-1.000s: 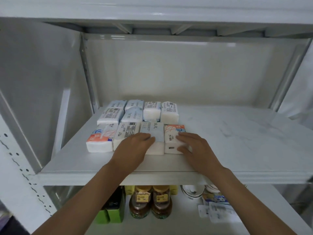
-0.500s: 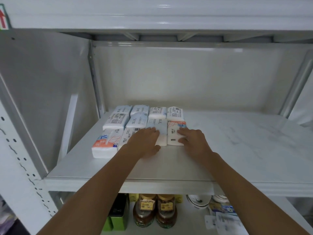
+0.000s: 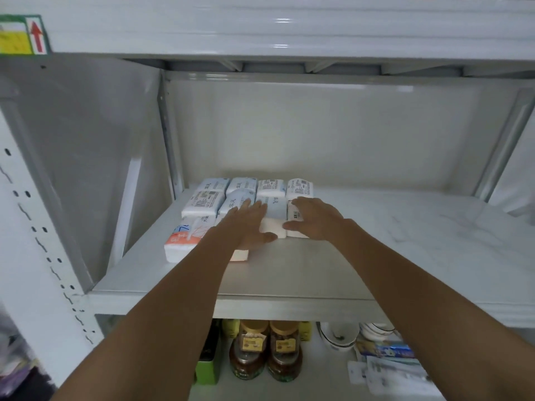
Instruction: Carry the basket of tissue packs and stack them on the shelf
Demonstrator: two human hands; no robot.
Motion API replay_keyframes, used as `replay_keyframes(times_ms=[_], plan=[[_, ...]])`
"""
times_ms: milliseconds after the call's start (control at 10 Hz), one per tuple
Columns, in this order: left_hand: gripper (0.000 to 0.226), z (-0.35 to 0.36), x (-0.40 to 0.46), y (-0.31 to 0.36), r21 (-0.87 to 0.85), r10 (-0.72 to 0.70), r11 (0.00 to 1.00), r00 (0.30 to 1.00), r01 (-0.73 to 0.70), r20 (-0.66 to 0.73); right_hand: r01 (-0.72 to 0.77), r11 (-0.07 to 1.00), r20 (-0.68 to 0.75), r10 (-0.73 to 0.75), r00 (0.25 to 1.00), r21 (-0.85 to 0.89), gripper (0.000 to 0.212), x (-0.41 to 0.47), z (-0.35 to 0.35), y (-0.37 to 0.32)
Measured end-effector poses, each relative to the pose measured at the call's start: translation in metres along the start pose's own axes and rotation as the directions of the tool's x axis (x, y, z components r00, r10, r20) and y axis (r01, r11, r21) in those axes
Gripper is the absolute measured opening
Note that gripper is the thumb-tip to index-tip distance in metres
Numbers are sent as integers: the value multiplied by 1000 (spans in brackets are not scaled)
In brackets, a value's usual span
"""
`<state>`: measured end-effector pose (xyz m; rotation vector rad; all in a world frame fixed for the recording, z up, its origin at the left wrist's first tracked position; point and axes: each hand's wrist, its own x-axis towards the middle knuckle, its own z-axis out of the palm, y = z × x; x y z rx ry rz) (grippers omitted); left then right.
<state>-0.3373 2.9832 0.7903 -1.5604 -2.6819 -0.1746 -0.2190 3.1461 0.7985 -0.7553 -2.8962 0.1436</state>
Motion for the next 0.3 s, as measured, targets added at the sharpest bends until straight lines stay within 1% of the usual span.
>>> replay_keyframes(times_ms=[100, 200, 300], plan=[[80, -9, -4, -8, -49, -57, 997, 997, 55, -42, 83, 992, 34, -80, 996, -91, 92, 6, 4, -19], [84, -19, -9, -15, -67, -76, 995, 996, 73, -39, 81, 995, 29, -80, 996, -63, 89, 9, 2, -32], [87, -17, -14, -25, -116, -26, 993, 991, 10, -132, 138, 990, -46, -138, 989, -10, 78, -4, 9, -32]])
